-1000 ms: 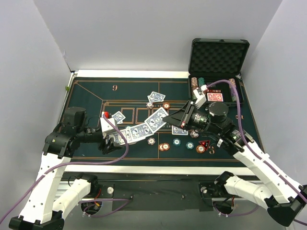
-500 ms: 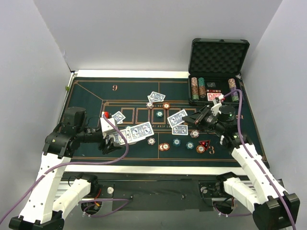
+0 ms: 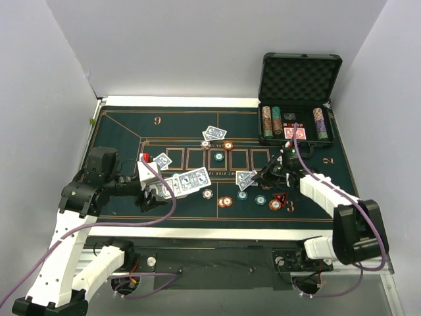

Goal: Distribute texas hold em gaming equipment

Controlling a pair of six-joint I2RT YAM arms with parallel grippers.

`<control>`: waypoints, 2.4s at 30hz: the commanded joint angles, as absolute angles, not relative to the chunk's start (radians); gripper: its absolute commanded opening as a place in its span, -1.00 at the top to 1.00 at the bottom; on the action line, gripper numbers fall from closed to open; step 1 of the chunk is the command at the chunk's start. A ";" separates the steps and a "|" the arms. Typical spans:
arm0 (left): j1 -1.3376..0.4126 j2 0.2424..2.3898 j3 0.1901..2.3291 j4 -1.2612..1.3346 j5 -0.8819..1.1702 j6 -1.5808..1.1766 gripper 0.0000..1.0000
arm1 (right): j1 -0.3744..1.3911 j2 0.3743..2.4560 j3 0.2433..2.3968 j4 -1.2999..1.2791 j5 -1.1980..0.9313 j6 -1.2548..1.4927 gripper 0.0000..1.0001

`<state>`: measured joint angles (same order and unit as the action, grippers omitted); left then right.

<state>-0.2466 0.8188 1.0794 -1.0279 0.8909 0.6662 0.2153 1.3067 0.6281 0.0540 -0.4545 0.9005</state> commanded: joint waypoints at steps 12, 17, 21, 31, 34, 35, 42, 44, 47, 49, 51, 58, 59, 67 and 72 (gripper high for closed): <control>-0.239 0.813 1.134 -1.003 0.927 0.678 0.40 | 0.204 1.491 0.750 0.120 -0.364 0.804 1.00; -0.239 0.805 1.131 -1.009 0.923 0.681 0.40 | 0.218 1.488 0.793 -0.030 -0.301 0.750 0.86; -0.239 0.805 1.129 -1.011 0.923 0.683 0.41 | 0.233 1.450 0.802 -0.100 -0.259 0.723 0.45; -0.241 0.801 1.129 -1.011 0.928 0.677 0.41 | 0.288 1.275 0.906 -0.248 -0.126 0.712 -0.02; -0.239 0.801 1.124 -1.011 0.928 0.675 0.40 | 0.351 1.209 0.948 -0.270 -0.150 0.749 -0.15; -0.239 0.801 1.124 -1.011 0.928 0.675 0.40 | 0.366 1.177 0.969 -0.268 -0.162 0.774 -0.25; -0.239 0.805 1.123 -1.009 0.930 0.676 0.41 | 0.501 1.057 0.904 0.088 -0.457 1.070 -0.87; -0.239 0.807 1.123 -1.011 0.928 0.678 0.41 | 0.544 1.023 0.885 0.148 -0.453 1.120 -0.90; -0.239 0.808 1.124 -1.014 0.925 0.681 0.40 | 0.616 1.008 0.917 0.158 -0.434 1.121 -0.93; -0.239 0.811 1.126 -1.015 0.925 0.683 0.41 | 0.693 1.035 0.966 0.120 -0.413 1.082 -0.94; -0.239 0.811 1.127 -1.017 0.927 0.683 0.40 | 0.782 1.074 1.017 0.043 -0.364 1.042 -0.95; -0.239 0.811 1.131 -1.022 0.920 0.683 0.40 | 0.905 1.196 1.046 0.064 -0.321 1.035 -0.93; -0.239 0.811 1.132 -1.023 0.919 0.683 0.40 | 0.920 1.198 1.042 0.083 -0.315 1.042 -0.92; -0.239 0.813 1.134 -1.026 0.919 0.689 0.40 | 0.925 1.201 1.008 0.083 -0.281 1.057 -0.57; -0.241 0.810 1.134 -1.026 0.917 0.687 0.40 | 0.919 1.184 0.986 0.086 -0.265 1.066 -0.17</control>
<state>-0.2459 0.8154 1.0821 -1.0370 0.8906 0.6762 0.9234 1.2190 1.0031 0.0494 -0.2985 1.0542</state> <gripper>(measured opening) 0.754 0.636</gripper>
